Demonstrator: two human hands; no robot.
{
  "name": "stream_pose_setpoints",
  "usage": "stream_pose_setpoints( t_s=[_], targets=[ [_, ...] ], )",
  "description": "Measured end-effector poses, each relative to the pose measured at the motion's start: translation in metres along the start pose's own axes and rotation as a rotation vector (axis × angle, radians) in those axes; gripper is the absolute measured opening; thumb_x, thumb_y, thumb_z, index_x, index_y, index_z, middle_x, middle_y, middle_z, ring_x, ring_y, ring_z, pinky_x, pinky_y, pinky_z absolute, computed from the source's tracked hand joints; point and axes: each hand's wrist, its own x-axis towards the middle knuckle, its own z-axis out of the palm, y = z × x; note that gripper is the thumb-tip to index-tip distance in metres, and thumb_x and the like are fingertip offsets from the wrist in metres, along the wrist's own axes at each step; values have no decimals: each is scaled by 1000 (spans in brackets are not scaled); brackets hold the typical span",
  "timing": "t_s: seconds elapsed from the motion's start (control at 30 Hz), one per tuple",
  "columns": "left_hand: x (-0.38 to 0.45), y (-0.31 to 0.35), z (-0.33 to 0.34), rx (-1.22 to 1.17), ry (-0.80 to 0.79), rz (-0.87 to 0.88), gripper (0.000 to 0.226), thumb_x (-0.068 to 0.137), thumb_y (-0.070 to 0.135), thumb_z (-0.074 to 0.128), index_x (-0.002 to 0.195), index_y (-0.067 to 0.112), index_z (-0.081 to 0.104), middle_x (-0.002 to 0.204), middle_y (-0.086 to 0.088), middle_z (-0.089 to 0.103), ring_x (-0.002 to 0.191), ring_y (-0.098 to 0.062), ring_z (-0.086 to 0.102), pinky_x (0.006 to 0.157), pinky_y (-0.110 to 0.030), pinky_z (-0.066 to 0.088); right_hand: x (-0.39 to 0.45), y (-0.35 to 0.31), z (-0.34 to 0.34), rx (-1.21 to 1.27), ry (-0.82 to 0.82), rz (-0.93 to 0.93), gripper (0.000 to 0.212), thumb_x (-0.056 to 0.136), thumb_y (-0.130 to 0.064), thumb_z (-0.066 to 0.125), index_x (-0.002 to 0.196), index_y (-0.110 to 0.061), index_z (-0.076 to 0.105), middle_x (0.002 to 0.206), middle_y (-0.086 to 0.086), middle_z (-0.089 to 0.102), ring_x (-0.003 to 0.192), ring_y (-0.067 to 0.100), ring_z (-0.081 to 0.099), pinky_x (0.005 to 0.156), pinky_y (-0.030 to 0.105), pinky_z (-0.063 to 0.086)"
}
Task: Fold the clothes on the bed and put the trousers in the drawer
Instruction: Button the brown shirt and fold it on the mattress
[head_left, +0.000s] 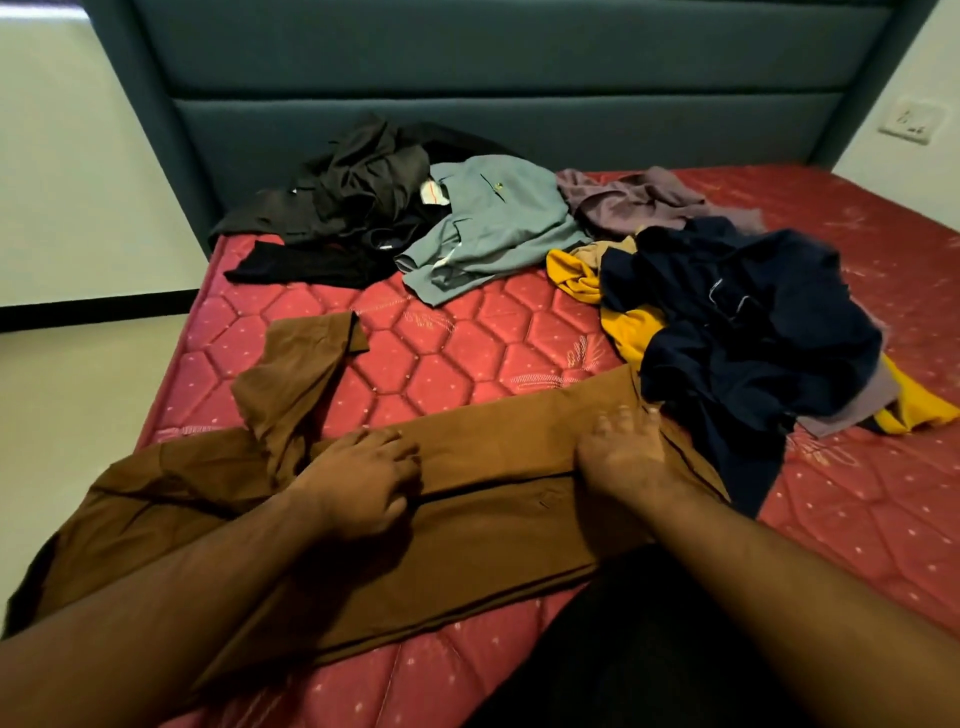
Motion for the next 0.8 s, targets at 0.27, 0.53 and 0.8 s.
stream_pose_setpoints(
  t_s=[0.27,0.53,0.8],
  targets=[
    [62,28,57,-344,-18,-238,90,74,71,-8,155,35,-3,163,12,-9,150,-19,-9,118,-48,-6,57,-29,27,564,-81,-95,81,84,-82,20,151,-44,-5,161,-9,-16,148,23,-15,116,51,-10],
    [54,23,55,-642,32,-327,57,96,52,35,151,42,24,161,16,13,150,-15,7,113,-60,-12,79,6,44,500,-100,186,91,77,-89,11,150,-41,-15,159,-8,-22,148,24,-17,112,60,-12],
    [-76,-100,15,-974,865,-843,42,79,13,45,114,20,67,105,-2,69,99,-20,66,90,-32,51,50,-145,-59,992,12,-170,28,86,-40,61,87,-14,67,90,8,68,79,22,62,70,26,49]
  ],
)
